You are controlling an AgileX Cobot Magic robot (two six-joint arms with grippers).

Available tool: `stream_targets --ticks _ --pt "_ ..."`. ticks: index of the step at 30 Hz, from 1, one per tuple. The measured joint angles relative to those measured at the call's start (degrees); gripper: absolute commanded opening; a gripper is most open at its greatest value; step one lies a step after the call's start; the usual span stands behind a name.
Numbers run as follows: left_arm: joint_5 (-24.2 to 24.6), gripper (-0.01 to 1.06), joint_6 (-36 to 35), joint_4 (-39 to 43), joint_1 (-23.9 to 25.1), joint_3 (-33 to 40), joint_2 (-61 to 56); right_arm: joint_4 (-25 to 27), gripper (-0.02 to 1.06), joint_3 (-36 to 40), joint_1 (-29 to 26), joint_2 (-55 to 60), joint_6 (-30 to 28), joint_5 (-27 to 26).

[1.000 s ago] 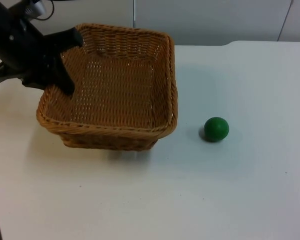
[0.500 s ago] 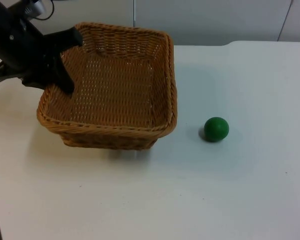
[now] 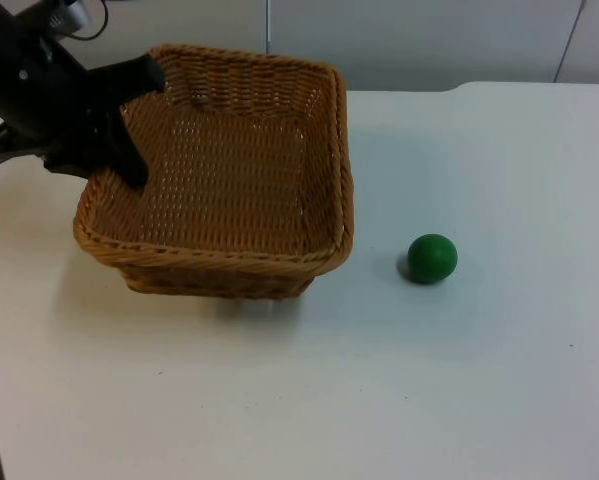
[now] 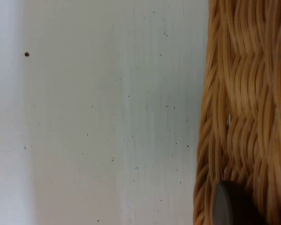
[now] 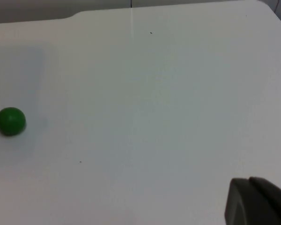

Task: Pick up the basket with the left hand and place the ball into the basket with the right hand.

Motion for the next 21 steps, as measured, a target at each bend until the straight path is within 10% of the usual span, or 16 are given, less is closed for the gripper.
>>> stream_targets --ticks 21 --pt "0.00 0.00 -0.13 0.00 0.00 0.00 0.00 -0.12 0.00 -0.09 0.00 7.11 0.00 -7.90"
